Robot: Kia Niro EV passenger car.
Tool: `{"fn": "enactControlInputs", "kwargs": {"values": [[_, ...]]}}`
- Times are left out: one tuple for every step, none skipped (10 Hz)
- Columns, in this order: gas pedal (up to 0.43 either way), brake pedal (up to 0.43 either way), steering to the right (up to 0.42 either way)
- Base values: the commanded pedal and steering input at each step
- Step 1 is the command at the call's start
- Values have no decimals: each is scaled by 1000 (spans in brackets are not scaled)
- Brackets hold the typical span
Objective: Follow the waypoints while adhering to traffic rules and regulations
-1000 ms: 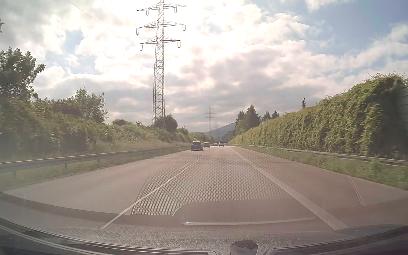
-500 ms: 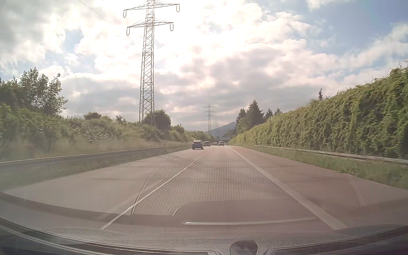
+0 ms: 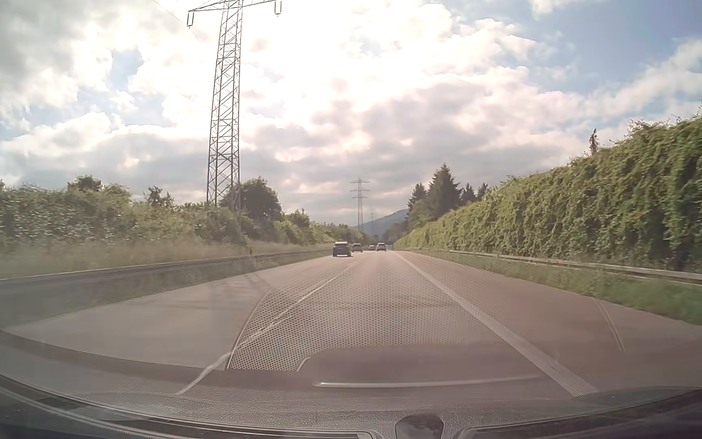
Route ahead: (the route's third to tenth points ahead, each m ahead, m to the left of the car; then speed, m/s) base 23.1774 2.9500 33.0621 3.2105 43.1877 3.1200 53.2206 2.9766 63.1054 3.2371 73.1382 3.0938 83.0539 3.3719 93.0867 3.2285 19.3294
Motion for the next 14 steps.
{"fn": "enactControlInputs", "kwargs": {"values": [[209, 0, -3], [209, 0, -3], [209, 0, -3], [209, 0, -3], [209, 0, -3], [209, 0, -3], [209, 0, -3], [209, 0, -3], [209, 0, -2], [209, 0, -2], [209, 0, -2], [209, 0, -2], [209, 0, -2], [209, 0, -2]]}}
